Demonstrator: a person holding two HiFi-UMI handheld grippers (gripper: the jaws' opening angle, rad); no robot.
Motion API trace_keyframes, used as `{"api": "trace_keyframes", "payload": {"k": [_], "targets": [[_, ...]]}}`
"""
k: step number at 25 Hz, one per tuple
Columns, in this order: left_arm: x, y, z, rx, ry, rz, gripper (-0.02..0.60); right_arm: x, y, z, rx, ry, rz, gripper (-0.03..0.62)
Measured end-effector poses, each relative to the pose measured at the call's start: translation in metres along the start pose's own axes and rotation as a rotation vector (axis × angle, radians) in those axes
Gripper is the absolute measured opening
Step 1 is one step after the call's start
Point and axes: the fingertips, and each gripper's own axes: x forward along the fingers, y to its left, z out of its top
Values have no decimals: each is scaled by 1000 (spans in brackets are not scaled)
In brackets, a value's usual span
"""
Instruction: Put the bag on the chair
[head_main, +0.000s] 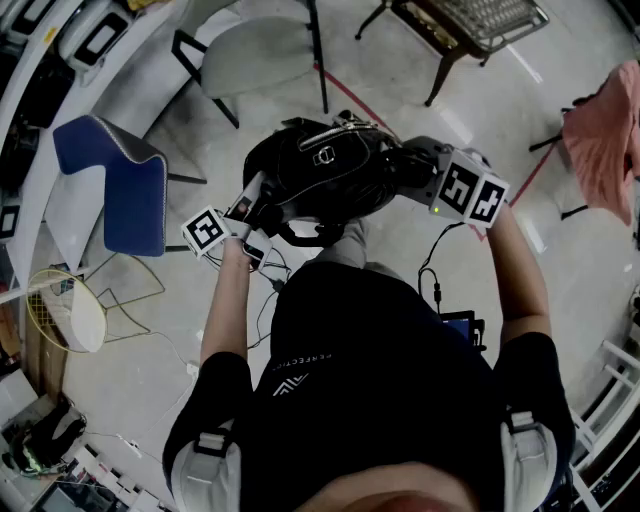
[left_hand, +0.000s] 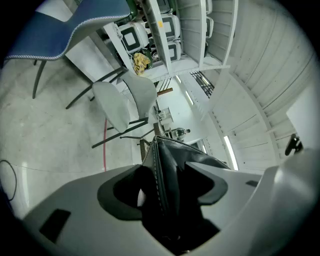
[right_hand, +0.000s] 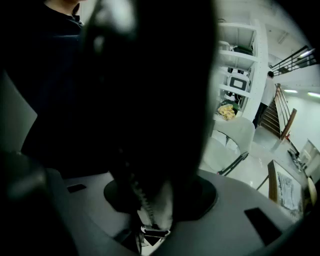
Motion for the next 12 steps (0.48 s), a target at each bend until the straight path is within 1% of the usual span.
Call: {"api": "trace_keyframes", "payload": {"k": [2, 3, 5, 7, 8, 10, 12], "targets": [[8, 1, 4, 11, 22, 15, 271, -2, -5, -4, 28, -3, -8, 163], [20, 0, 3, 17, 30, 16, 270, -6, -12, -11, 36, -6, -11, 163], [63, -6, -6, 31, 34, 8, 270, -27, -38, -40, 36, -10, -15, 163], [108, -19, -22, 38, 21, 3, 270, -57, -64, -72, 24, -12, -18, 163], [123, -28, -29, 34, 10, 3, 270, -72, -74, -81, 17, -12, -17, 163], [130, -38, -37, 17, -12, 20, 268, -87, -81, -86, 0, -13, -1, 163], [124, -39, -35, 12, -37, 45, 268, -88, -85, -83, -24, -21, 22, 163]]}}
